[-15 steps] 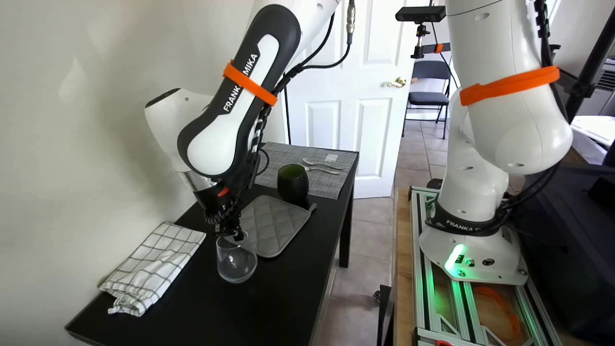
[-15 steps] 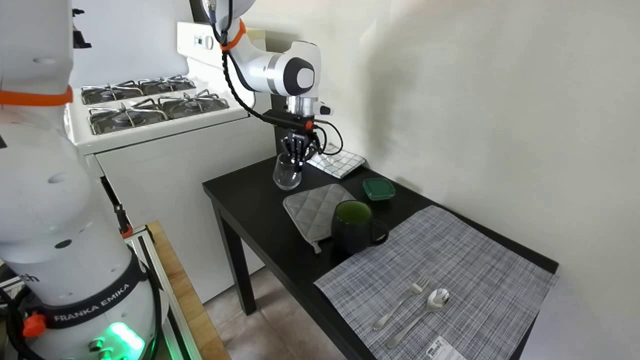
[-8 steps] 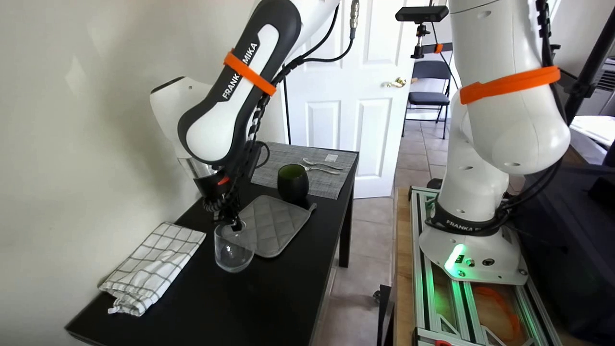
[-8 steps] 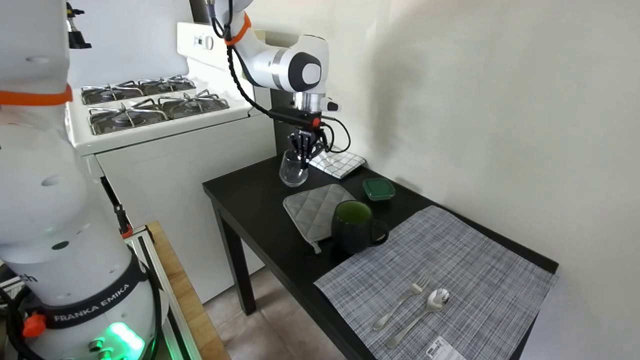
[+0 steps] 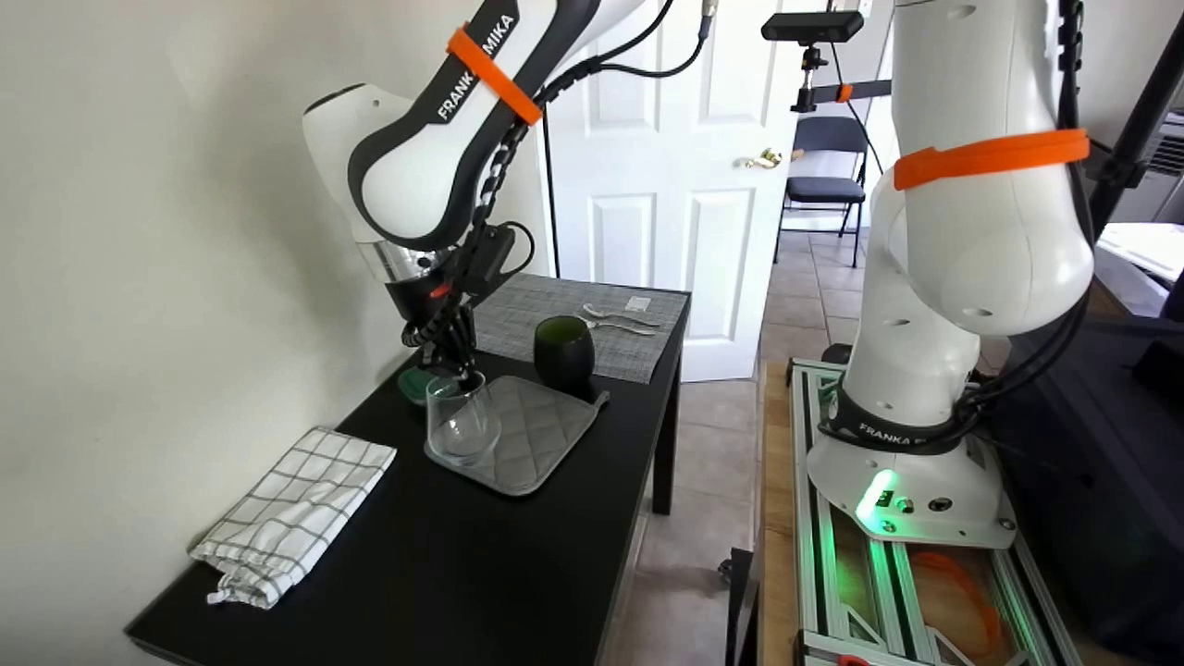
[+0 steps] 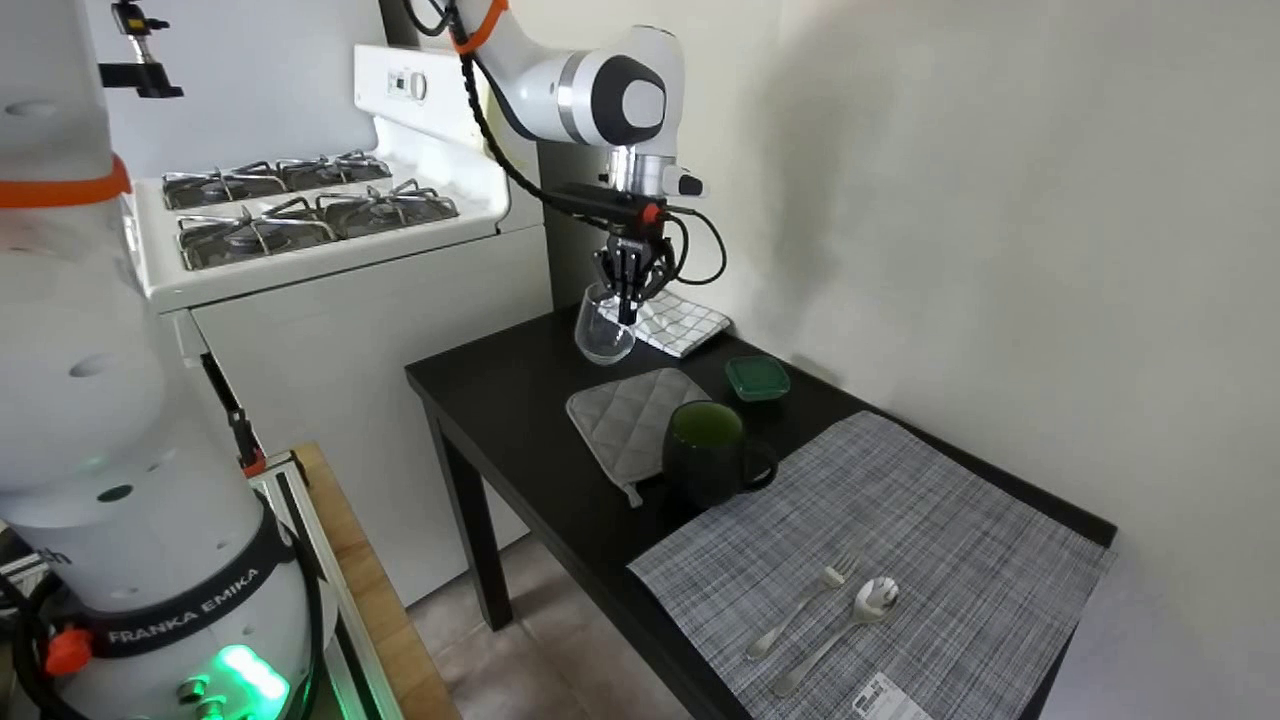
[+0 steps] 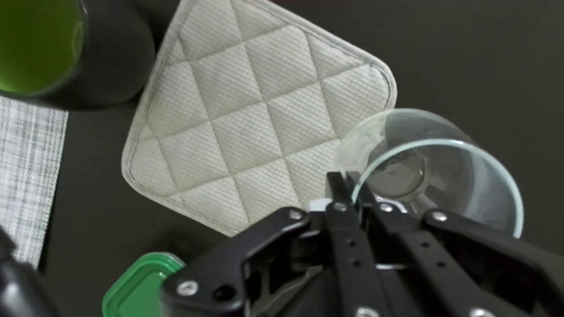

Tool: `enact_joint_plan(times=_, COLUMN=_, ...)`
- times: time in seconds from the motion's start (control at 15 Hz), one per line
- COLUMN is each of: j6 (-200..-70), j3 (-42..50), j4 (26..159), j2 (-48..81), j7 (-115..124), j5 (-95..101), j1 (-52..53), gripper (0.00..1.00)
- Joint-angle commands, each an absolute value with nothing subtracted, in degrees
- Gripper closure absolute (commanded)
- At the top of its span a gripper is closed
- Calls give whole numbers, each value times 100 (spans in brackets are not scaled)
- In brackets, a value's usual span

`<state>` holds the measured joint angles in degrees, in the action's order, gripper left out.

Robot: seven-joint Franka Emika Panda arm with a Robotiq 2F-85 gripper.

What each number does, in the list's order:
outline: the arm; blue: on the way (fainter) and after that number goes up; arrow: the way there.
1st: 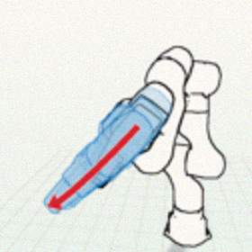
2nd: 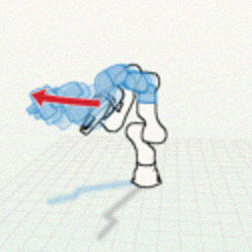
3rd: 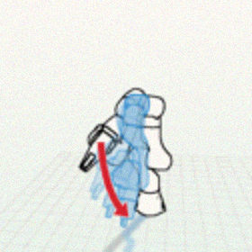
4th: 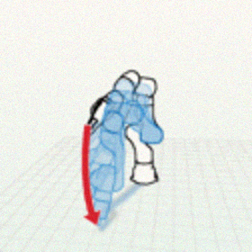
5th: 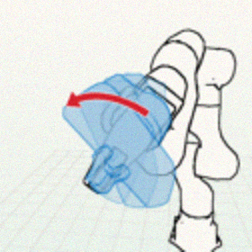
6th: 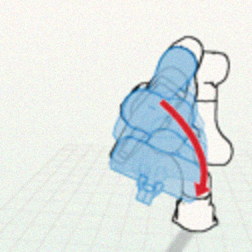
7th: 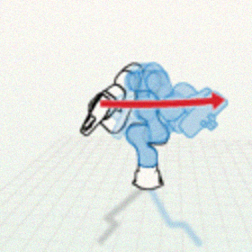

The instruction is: Move the grey mat, then place the glass on it

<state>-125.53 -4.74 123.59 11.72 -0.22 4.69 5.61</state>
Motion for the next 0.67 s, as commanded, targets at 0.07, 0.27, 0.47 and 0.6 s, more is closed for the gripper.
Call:
enact_joint_plan(times=0.07, j6=-11765, j3=-320, j4=12433, j2=1044, j7=320, j5=629, j1=516, gripper=99)
enact_joint_plan(times=0.27, j6=-11655, j3=-227, j4=12381, j2=1185, j7=608, j5=840, j1=516, gripper=99)
enact_joint_plan(times=0.47, j6=-11652, j3=-150, j4=12348, j2=1293, j7=941, j5=1155, j1=545, gripper=99)
enact_joint_plan(times=0.6, j6=-11607, j3=-120, j4=12332, j2=1356, j7=1140, j5=1338, j1=559, gripper=99)
